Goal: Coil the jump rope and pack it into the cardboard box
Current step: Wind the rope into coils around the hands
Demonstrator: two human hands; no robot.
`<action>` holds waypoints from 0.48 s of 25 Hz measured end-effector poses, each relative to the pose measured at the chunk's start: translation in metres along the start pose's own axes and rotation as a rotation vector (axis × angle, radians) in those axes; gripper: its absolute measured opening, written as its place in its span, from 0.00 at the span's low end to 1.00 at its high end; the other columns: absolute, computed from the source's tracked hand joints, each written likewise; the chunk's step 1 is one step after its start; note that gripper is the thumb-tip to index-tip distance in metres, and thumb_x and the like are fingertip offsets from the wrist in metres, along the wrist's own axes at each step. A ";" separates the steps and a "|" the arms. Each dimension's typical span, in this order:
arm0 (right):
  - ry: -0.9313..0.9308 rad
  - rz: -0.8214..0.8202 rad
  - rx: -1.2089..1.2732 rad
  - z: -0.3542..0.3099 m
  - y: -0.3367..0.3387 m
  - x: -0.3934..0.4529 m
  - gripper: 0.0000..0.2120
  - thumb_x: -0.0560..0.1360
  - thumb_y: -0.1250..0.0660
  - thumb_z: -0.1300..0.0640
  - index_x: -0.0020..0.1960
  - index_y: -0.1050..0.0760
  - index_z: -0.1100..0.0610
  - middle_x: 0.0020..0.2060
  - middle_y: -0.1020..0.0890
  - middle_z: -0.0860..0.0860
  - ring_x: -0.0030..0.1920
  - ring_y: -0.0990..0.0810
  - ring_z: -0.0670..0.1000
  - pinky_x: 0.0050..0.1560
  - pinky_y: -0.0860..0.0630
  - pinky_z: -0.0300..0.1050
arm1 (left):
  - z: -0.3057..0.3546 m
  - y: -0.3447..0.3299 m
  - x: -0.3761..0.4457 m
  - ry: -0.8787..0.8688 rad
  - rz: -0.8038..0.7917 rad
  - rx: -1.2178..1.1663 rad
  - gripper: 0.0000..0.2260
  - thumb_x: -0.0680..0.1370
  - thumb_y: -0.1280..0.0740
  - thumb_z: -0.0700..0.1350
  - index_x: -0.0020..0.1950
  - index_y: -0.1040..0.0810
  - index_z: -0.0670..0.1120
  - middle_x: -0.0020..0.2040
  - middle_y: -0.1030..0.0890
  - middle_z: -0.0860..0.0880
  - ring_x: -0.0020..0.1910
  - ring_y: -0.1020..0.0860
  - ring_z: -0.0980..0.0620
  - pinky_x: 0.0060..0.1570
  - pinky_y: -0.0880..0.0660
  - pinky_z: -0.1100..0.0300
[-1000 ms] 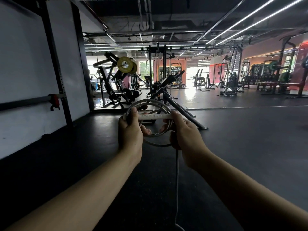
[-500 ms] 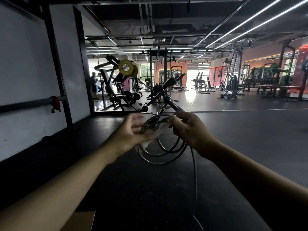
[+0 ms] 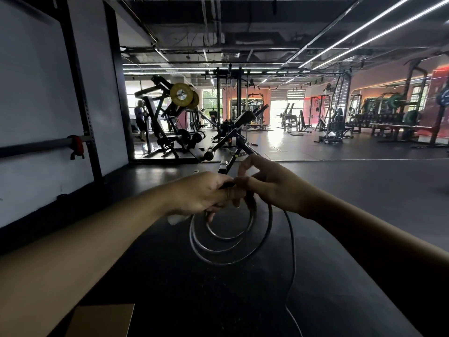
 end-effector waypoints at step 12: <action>-0.186 0.137 0.216 0.030 0.005 -0.005 0.31 0.76 0.45 0.28 0.59 0.22 0.53 0.42 0.20 0.57 0.35 0.25 0.54 0.34 0.26 0.46 | -0.027 0.039 0.002 -0.145 0.691 -0.988 0.10 0.85 0.42 0.47 0.47 0.28 0.45 0.34 0.32 0.51 0.32 0.31 0.54 0.50 0.22 0.49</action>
Point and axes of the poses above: each hand's wrist, its own x-axis towards the middle knuckle, its own y-axis out of the back of the hand, z = x × y, the point moved 4 cm from there along x, towards the middle knuckle
